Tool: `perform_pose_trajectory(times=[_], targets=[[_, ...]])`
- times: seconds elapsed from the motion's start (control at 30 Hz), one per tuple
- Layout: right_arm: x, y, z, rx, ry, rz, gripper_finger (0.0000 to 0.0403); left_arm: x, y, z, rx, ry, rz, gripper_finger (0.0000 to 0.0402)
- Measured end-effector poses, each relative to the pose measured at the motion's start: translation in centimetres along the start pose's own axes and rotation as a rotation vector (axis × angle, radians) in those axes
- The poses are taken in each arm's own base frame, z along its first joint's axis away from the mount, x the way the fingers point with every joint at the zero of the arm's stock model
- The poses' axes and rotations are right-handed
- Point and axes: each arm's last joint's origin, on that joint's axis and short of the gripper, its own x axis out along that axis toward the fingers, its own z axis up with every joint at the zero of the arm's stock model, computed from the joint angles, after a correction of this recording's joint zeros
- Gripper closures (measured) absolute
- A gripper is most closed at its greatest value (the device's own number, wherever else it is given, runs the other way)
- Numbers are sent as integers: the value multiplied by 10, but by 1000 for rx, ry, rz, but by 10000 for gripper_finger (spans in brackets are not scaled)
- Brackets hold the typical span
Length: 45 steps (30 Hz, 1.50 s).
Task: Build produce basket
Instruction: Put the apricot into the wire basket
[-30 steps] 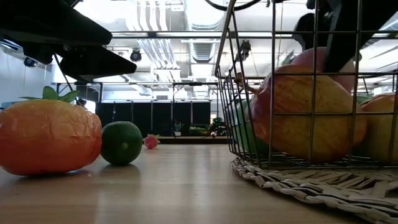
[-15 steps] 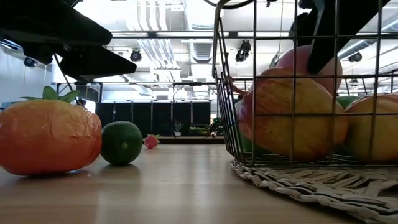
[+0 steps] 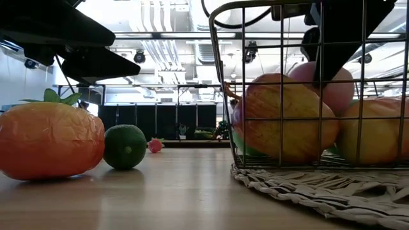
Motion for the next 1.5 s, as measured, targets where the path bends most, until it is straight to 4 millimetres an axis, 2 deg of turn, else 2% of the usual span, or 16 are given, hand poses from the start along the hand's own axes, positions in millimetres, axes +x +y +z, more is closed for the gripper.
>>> perform_pose_trajectory(times=[0.23,0.53,0.83,1.2,1.37,1.5], targets=[[4,-2,-3,42,-2,-25,5,0,0,0,0,0,0,53],[8,-5,-6,16,-3,-53,3,0,0,0,0,0,0,53],[-3,2,1,26,59,69,3,0,0,0,0,0,0,53],[-24,3,5,20,180,109,3,0,0,0,0,0,0,53],[-27,4,7,15,184,128,4,0,0,0,-1,0,1,53],[-27,4,7,4,183,129,27,0,0,0,-7,0,2,53]])
